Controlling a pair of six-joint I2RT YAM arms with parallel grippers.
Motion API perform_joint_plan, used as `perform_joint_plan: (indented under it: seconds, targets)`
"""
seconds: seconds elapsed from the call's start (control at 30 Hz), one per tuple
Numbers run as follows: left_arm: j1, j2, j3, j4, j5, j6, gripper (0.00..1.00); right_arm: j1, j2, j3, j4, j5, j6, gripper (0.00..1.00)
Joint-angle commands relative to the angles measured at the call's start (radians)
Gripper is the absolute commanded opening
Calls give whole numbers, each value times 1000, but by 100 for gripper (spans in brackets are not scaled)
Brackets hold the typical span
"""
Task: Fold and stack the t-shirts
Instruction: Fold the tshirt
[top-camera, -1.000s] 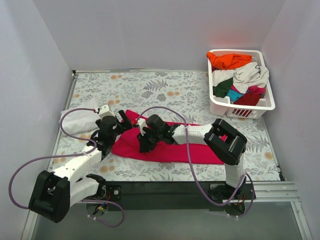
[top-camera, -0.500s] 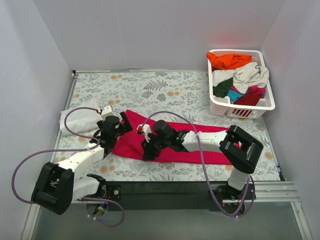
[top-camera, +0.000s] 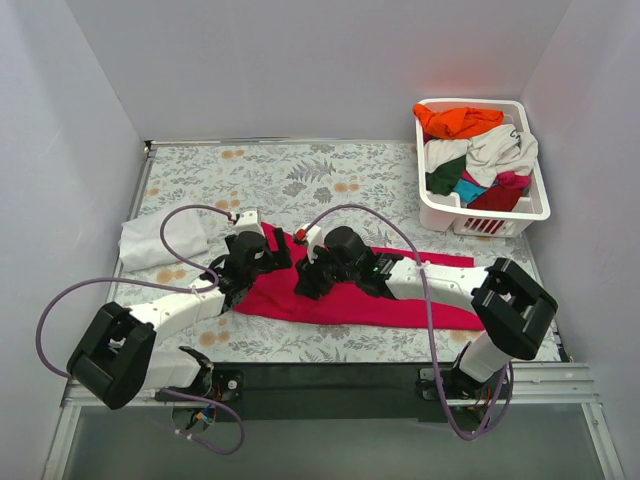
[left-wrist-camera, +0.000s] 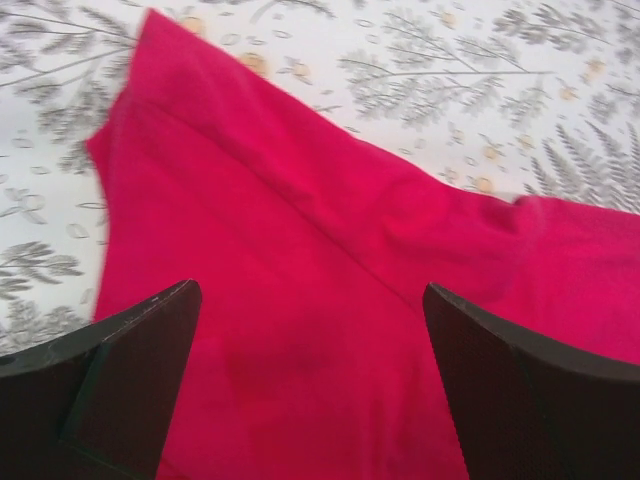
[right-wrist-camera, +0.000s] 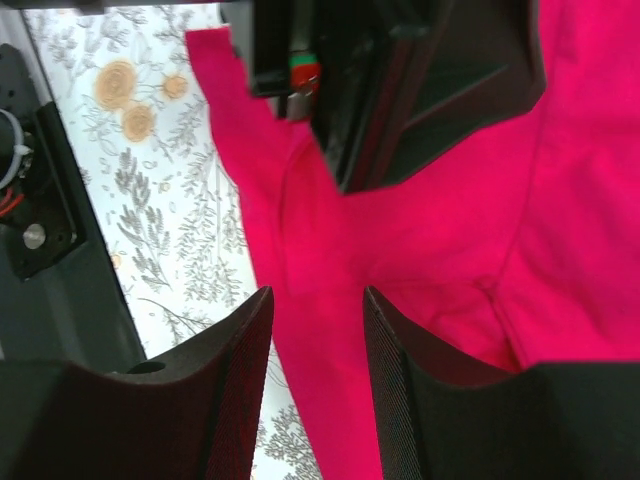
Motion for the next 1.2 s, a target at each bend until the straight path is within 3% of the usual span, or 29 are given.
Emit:
perform_joint_plan:
  seconds: [0.0, 0.3, 0.6, 0.83, 1.03, 1.17]
  targets:
    - [-30, 14, 35, 56, 73, -5, 86, -11, -36, -27, 30, 40, 17, 38]
    - [-116, 89, -5, 105, 180, -94, 85, -96, -173, -142, 30, 98, 63, 39]
    - [-127, 6, -35, -164, 71, -207, 85, -200, -281, -215, 30, 93, 65, 42]
    - [-139, -181, -69, -382, -48, -319, 85, -225, -296, -219, 31, 90, 52, 43]
    - [-140, -239, -63, -563, -104, -436, 85, -243, -281, -211, 48, 69, 52, 44]
    - [-157, -311, -62, -573, -133, -447, 85, -249, -243, -179, 56, 47, 52, 44]
